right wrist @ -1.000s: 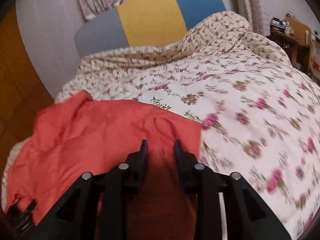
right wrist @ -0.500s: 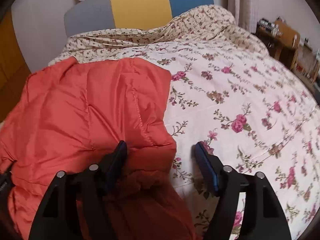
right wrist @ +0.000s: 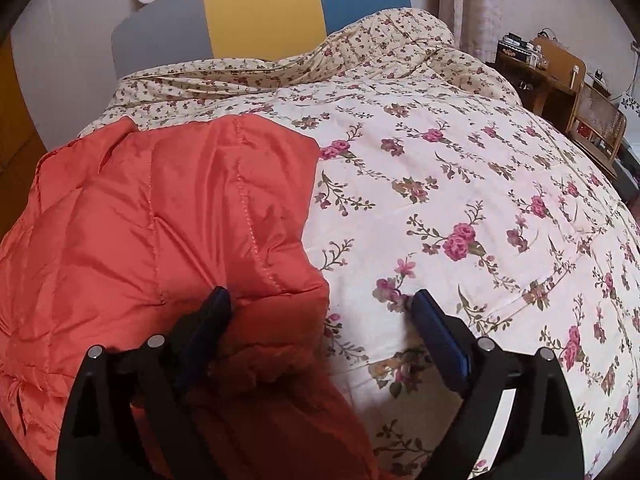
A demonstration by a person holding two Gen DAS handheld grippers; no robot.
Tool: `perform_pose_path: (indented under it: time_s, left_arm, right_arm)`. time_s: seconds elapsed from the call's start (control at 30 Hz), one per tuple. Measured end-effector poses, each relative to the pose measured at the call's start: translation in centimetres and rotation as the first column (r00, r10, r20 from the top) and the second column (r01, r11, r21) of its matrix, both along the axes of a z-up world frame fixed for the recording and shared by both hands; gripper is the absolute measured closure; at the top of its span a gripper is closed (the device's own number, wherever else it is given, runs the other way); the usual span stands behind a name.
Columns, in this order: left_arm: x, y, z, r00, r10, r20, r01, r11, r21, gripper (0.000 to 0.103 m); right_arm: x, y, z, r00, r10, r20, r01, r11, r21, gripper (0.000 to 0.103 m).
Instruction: Fold large clothes
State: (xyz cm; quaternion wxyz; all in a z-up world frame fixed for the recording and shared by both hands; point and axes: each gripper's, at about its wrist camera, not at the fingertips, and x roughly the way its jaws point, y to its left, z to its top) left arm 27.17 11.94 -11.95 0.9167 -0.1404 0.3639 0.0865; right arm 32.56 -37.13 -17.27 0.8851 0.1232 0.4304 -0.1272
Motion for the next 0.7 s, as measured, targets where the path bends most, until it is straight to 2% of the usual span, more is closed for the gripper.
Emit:
perform_pose_path:
  time_s: [0.17,0.27,0.33,0.4,0.53,0.63,0.7]
  left_arm:
    - [-3.4,6.8,-0.4,0.984,0.178,0.022,-0.176,0.983,-0.052,0.003]
    - [-5.4,10.0,-1.5,0.967,0.256,-0.008,-0.255,0.959,-0.127,0.003]
    - [-6.6,11.5,-2.1,0.955,0.295,-0.026,-0.294,0.935,-0.196,0.003]
    - [-8.1,13.3,-2.8,0.939,0.343,-0.025,-0.336,0.899,-0.28,0.003]
    - [-10.8,15.2,-3.5,0.897,0.442,-0.015,-0.417,0.834,-0.36,0.003]
    - [-11.6,15.8,-3.3,0.878,0.478,0.002,-0.438,0.807,-0.396,0.003]
    - [-12.3,16.6,-3.3,0.854,0.519,0.009,-0.469,0.778,-0.419,0.003]
  right_arm:
    - [-0.1,-0.3,-0.1,1.0,-0.017,-0.008,0.017,1.0,0.001,0.006]
    - [-0.1,-0.3,-0.1,1.0,-0.019,-0.009,0.019,1.0,0.0,0.005]
    - [-0.1,-0.4,-0.1,1.0,-0.02,-0.01,0.02,1.0,0.004,0.004]
    - [-0.1,-0.4,-0.1,1.0,-0.022,-0.011,0.022,1.0,0.006,0.004]
    - [-0.1,-0.4,-0.2,1.0,-0.023,-0.011,0.023,1.0,0.008,0.004]
    - [-0.1,-0.4,-0.2,1.0,-0.024,-0.01,0.024,1.0,0.011,0.004]
    - [-0.2,-0.5,-0.2,1.0,-0.024,-0.009,0.024,1.0,0.013,0.003]
